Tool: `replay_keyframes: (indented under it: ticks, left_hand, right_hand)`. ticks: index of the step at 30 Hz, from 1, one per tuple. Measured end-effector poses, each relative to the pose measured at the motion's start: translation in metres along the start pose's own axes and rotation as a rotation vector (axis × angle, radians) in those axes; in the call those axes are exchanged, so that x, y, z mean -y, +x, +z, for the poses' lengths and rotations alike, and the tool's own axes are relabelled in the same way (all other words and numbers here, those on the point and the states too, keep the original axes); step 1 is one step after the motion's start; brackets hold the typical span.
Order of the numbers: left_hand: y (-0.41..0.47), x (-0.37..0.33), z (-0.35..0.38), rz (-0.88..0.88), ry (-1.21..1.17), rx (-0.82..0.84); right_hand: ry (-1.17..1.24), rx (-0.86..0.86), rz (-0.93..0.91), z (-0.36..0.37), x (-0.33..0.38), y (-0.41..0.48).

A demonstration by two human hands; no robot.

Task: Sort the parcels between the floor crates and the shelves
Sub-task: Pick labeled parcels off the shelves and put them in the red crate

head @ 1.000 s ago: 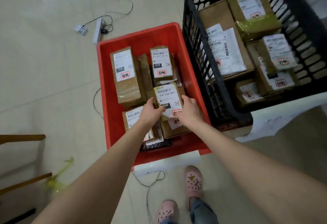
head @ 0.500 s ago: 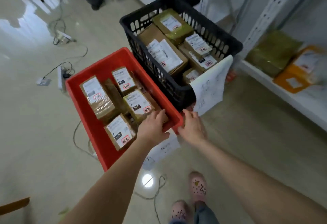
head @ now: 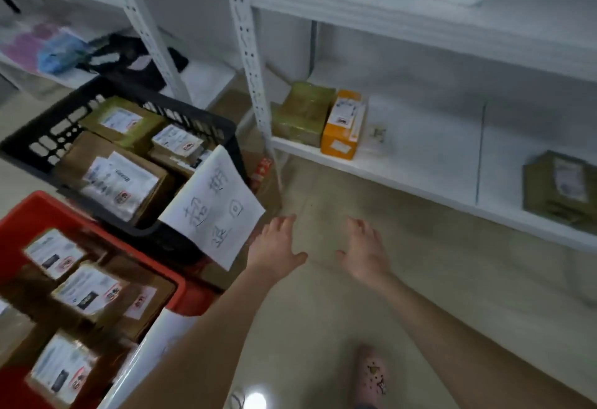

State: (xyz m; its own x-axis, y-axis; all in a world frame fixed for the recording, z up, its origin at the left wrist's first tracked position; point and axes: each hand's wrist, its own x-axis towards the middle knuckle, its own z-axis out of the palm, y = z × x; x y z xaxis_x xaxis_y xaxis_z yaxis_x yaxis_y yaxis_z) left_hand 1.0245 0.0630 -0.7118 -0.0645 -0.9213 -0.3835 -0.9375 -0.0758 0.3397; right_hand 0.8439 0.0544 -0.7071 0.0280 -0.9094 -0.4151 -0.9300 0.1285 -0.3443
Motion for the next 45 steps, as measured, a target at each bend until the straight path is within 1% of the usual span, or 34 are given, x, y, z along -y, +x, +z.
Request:
replay_keyframes:
  ticks: [4,8,14,21,23,26,29,33,37,38,40,42,45]
  left_hand:
    - [0.052,-0.073,0.004,0.078,0.031,-0.008]
    - [0.106,-0.133,0.012,0.112,0.053,0.014]
    - [0.176,-0.191,0.034,0.168,0.101,0.042]
    - [0.256,-0.194,0.058,0.184,0.113,0.043]
    - [0.286,-0.191,0.068,0.192,0.116,0.043]
    - [0.334,-0.189,0.084,0.186,0.083,0.093]
    - [0.387,-0.196,0.093,0.177,0.120,0.086]
    - [0.450,-0.211,0.100,0.125,0.176,0.060]
    - [0.469,-0.222,0.120,0.022,0.242,0.053]
    - [0.467,-0.224,0.126,0.035,0.239,0.039]
    - [0.458,-0.226,0.137,0.129,0.216,-0.002]
    - [0.446,-0.228,0.147,0.242,0.172,-0.034]
    - [0.433,-0.232,0.160,0.317,0.001,-0.047]
  right_hand:
    - [0.033,-0.040,0.080,-0.038,-0.064,0.037]
    - [0.088,-0.055,0.085,-0.064,-0.116,0.077]
    - [0.165,-0.081,0.113,-0.082,-0.174,0.134]
    - [0.139,-0.030,0.139,-0.066,-0.194,0.209]
    - [0.155,-0.044,0.142,-0.061,-0.197,0.235]
    - [0.198,-0.067,0.153,-0.050,-0.203,0.273]
    - [0.275,-0.110,0.146,-0.038,-0.211,0.308]
    - [0.384,-0.216,0.132,-0.022,-0.226,0.342]
    - [0.484,-0.311,0.117,-0.013,-0.245,0.360]
    - [0.513,-0.318,0.122,-0.013,-0.249,0.363]
    - [0.594,-0.337,0.160,-0.014,-0.256,0.368]
    - [0.717,-0.365,0.258,-0.016,-0.259,0.372]
    - [0.960,-0.340,0.383,-0.018,-0.262,0.375]
